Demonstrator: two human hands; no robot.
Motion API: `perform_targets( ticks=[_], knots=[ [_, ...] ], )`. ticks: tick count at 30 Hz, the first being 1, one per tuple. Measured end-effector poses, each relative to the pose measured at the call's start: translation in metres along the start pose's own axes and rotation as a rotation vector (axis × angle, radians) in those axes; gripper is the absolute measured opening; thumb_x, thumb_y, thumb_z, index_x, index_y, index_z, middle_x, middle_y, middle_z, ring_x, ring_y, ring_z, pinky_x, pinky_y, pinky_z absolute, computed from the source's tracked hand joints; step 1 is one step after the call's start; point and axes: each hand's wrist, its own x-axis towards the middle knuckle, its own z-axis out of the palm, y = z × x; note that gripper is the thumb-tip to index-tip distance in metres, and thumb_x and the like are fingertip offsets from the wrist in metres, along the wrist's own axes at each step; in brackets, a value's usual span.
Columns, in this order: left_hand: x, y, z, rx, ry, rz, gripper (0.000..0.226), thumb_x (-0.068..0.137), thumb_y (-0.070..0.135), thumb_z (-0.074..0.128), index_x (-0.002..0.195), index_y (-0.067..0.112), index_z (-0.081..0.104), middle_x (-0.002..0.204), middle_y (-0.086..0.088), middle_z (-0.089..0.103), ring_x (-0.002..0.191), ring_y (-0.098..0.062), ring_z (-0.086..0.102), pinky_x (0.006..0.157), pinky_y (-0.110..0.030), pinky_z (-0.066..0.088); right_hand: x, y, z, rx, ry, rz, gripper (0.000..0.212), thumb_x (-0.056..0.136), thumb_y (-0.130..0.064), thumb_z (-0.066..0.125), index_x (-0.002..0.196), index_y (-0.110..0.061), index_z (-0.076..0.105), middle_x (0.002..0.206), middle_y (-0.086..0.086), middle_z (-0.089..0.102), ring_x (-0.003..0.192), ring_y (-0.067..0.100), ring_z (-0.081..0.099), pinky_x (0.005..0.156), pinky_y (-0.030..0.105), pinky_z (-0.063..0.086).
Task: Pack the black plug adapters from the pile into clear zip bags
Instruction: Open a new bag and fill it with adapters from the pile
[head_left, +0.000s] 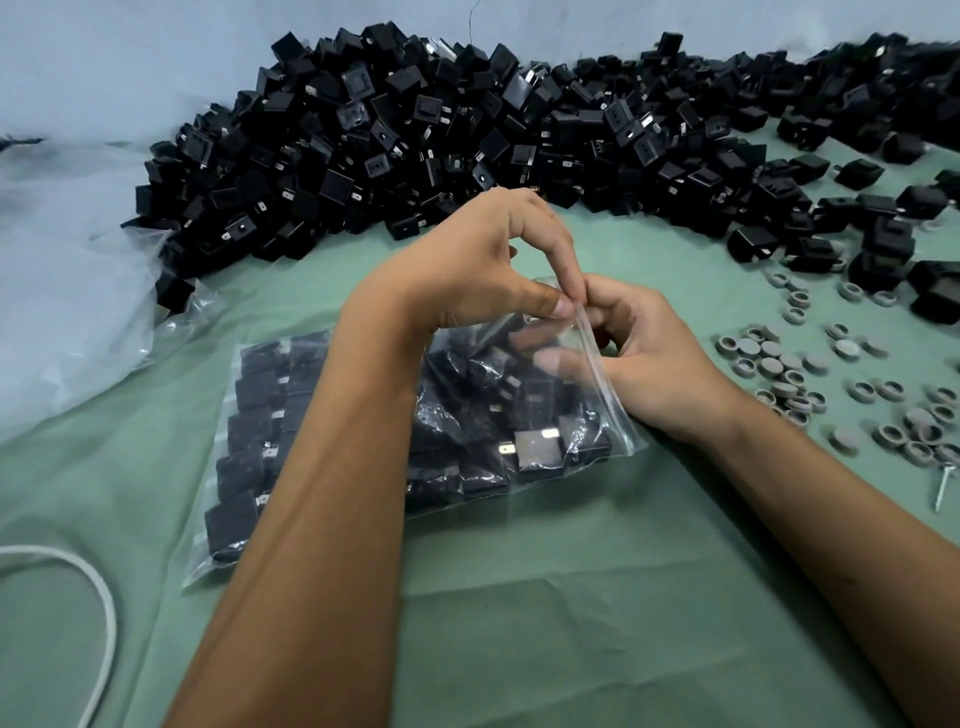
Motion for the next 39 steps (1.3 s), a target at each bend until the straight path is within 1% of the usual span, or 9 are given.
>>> perform_targets(
  ticks=[10, 16, 21, 25, 27, 31, 34, 37, 39],
  knots=[
    [0.000, -0.006, -0.005, -0.028, 0.000, 0.003, 0.016, 0.077, 0.017, 0.089, 0.085, 0.028, 0.081, 0.118, 0.003, 0.063, 0.118, -0.006, 0.055, 0.102, -0.034, 0.043, 0.003, -0.007, 0.012, -0.149, -0.040, 0.062, 0.072, 0.069, -0.024, 0.096, 0.130, -0.019, 0.058, 0.109, -0.010, 0.078, 0.109, 0.010, 0.072, 0.102, 0.048, 0.053],
    [0.000, -0.006, -0.005, -0.045, -0.004, -0.008, 0.016, 0.077, 0.018, 0.089, 0.086, 0.029, 0.081, 0.119, 0.002, 0.063, 0.118, -0.006, 0.056, 0.102, -0.033, 0.042, 0.003, -0.004, 0.013, -0.163, 0.016, 0.001, 0.053, 0.072, -0.019, 0.094, 0.116, -0.015, 0.064, 0.099, -0.007, 0.080, 0.104, 0.010, 0.073, 0.100, 0.038, 0.052],
    [0.000, -0.006, -0.003, -0.052, -0.005, 0.000, 0.017, 0.076, 0.020, 0.089, 0.084, 0.032, 0.080, 0.118, 0.002, 0.063, 0.117, -0.007, 0.056, 0.101, -0.033, 0.042, 0.001, -0.002, 0.007, -0.102, 0.044, -0.028, 0.044, 0.076, -0.007, 0.090, 0.115, -0.010, 0.068, 0.101, -0.001, 0.080, 0.101, 0.015, 0.076, 0.099, 0.044, 0.057],
    [0.000, -0.007, -0.003, -0.055, 0.006, -0.009, 0.017, 0.076, 0.022, 0.090, 0.083, 0.033, 0.080, 0.119, 0.002, 0.063, 0.117, -0.007, 0.056, 0.099, -0.032, 0.041, 0.001, -0.001, -0.002, -0.128, 0.072, -0.085, 0.034, 0.080, -0.010, 0.088, 0.111, -0.010, 0.073, 0.105, 0.003, 0.079, 0.106, 0.020, 0.074, 0.107, 0.059, 0.047],
    [0.000, -0.006, -0.003, -0.050, 0.007, -0.009, 0.018, 0.076, 0.019, 0.089, 0.082, 0.034, 0.080, 0.119, 0.001, 0.063, 0.117, -0.008, 0.056, 0.100, -0.034, 0.043, 0.000, 0.001, -0.003, -0.113, 0.066, -0.077, 0.035, 0.078, -0.010, 0.089, 0.109, -0.010, 0.073, 0.104, 0.002, 0.080, 0.105, 0.020, 0.075, 0.107, 0.054, 0.049],
    [0.001, -0.004, -0.003, -0.029, 0.000, -0.011, 0.016, 0.077, 0.017, 0.089, 0.085, 0.028, 0.081, 0.120, 0.001, 0.062, 0.117, -0.008, 0.056, 0.102, -0.036, 0.044, -0.001, 0.002, 0.008, -0.131, 0.012, -0.063, 0.034, 0.072, -0.017, 0.093, 0.100, -0.015, 0.074, 0.099, -0.003, 0.080, 0.096, 0.014, 0.076, 0.093, 0.029, 0.057],
    [0.000, -0.004, -0.003, -0.041, 0.002, -0.022, 0.014, 0.076, 0.019, 0.089, 0.086, 0.026, 0.082, 0.120, -0.001, 0.062, 0.117, -0.009, 0.056, 0.102, -0.034, 0.043, 0.002, 0.000, -0.003, -0.162, 0.007, -0.061, 0.026, 0.075, -0.029, 0.092, 0.097, -0.023, 0.078, 0.098, -0.004, 0.079, 0.093, 0.015, 0.074, 0.091, 0.040, 0.054],
    [0.000, -0.003, -0.002, -0.058, 0.001, -0.027, 0.015, 0.076, 0.019, 0.089, 0.083, 0.029, 0.081, 0.120, -0.002, 0.062, 0.117, -0.010, 0.057, 0.104, -0.037, 0.044, 0.013, 0.009, -0.026, -0.094, 0.222, -0.008, 0.008, 0.086, -0.022, 0.081, 0.092, -0.019, 0.077, 0.092, 0.003, 0.078, 0.077, 0.041, 0.067, 0.071, 0.047, 0.051],
    [-0.001, -0.003, -0.002, -0.063, 0.000, -0.033, 0.016, 0.076, 0.019, 0.089, 0.082, 0.030, 0.080, 0.120, -0.001, 0.062, 0.118, -0.010, 0.057, 0.107, -0.041, 0.045, 0.032, 0.016, -0.040, -0.261, 0.438, 0.033, 0.004, 0.088, -0.017, 0.074, 0.088, -0.021, 0.075, 0.088, 0.000, 0.077, 0.083, 0.029, 0.071, 0.070, 0.034, 0.055]
  ],
)
